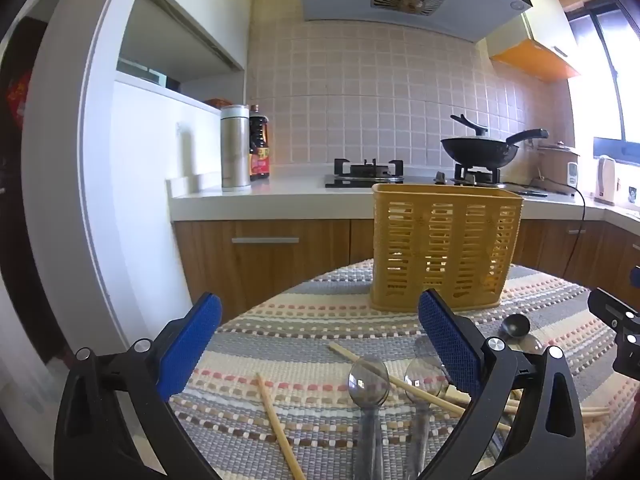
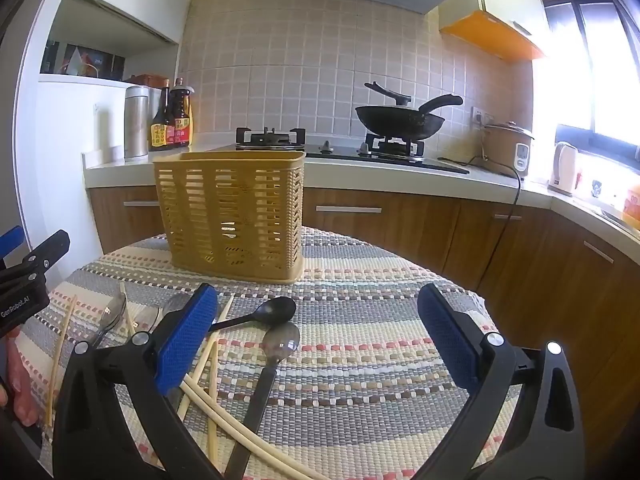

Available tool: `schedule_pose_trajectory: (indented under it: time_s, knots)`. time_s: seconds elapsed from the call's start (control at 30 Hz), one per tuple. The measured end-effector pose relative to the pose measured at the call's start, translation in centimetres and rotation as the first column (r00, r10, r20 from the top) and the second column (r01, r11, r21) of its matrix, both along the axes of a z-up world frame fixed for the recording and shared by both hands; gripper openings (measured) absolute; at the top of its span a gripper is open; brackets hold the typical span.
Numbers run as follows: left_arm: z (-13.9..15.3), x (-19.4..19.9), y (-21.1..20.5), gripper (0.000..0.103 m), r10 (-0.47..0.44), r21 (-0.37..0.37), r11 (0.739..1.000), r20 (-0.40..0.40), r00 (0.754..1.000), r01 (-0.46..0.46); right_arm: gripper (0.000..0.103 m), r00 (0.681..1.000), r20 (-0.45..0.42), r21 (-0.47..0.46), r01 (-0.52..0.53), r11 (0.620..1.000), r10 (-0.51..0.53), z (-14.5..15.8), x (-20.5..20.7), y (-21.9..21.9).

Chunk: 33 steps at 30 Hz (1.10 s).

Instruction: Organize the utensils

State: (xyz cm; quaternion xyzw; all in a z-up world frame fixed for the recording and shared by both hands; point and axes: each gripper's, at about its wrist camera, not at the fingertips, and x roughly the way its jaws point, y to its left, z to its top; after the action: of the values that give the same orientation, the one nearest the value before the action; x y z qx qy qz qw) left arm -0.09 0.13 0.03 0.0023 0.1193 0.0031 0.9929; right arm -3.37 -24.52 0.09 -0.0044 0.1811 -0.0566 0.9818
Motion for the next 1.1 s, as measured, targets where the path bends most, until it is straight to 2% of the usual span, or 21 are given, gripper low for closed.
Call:
schedule_pose_trajectory:
  time_s: [0.13, 1.1]
  knots:
    - [-0.02, 0.03, -0.12, 0.096, -0.005, 0.017, 1.0, -0.009, 1.0, 0.005, 0.096, 1.0, 0.0, -0.003, 0.0, 1.0, 0.0, 0.0, 0.08, 0.04]
    - [-0.37, 0.36, -0.51, 0.096, -0.031, 0.015, 0.999, -0.033, 0.999, 0.032, 0.096, 1.0, -0.024, 0.025, -0.004, 1.0, 0.005, -0.25, 0.34, -0.47]
